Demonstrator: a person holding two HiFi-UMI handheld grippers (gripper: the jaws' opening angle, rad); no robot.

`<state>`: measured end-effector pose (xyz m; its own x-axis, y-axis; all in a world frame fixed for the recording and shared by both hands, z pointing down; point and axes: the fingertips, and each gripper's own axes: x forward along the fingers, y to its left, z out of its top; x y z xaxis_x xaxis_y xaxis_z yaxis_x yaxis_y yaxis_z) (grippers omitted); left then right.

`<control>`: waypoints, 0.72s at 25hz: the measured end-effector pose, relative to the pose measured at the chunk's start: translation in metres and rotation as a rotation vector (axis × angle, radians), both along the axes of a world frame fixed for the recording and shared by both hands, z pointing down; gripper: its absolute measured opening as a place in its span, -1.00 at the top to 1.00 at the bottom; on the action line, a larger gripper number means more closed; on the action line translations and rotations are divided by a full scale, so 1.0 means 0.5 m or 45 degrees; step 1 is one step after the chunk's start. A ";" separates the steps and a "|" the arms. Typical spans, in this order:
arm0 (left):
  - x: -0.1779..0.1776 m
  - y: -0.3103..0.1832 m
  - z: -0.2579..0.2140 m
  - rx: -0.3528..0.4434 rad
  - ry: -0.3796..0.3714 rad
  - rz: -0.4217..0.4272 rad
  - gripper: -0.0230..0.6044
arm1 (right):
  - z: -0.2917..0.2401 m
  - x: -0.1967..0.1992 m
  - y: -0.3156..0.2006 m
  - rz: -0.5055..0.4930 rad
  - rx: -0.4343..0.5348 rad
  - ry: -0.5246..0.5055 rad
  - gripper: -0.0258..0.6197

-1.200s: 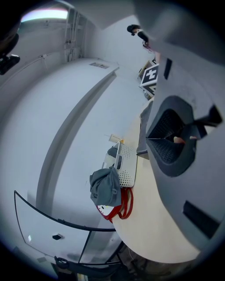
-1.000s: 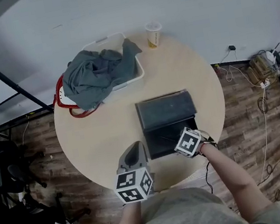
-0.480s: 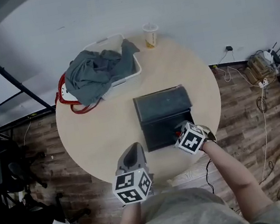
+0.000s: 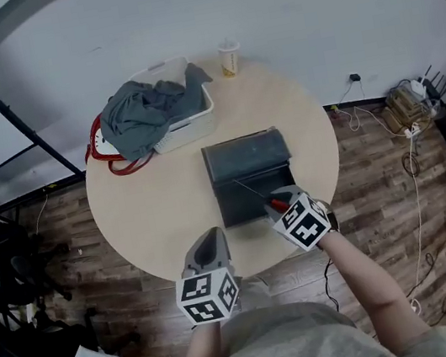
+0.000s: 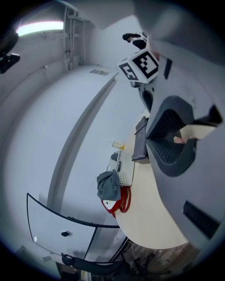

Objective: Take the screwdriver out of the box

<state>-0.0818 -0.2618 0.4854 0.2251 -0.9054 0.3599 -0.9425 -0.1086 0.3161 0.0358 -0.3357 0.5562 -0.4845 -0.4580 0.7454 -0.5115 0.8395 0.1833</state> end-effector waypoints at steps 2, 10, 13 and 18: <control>0.013 0.020 -0.001 0.007 -0.007 0.006 0.92 | -0.021 0.006 0.021 0.033 0.030 -0.059 0.70; 0.064 0.112 -0.007 0.027 -0.032 0.018 0.92 | -0.098 0.042 0.129 0.124 0.120 -0.272 0.70; 0.085 0.146 -0.011 0.032 -0.033 0.027 0.92 | -0.116 0.060 0.168 0.146 0.143 -0.319 0.70; 0.115 0.196 -0.018 0.043 -0.042 0.044 0.91 | -0.137 0.088 0.228 0.191 0.178 -0.397 0.70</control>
<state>-0.0242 -0.1639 0.4763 0.2452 -0.9089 0.3373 -0.9477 -0.1514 0.2808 0.0797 -0.2219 0.4877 -0.5984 -0.6280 0.4974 -0.6761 0.7290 0.1070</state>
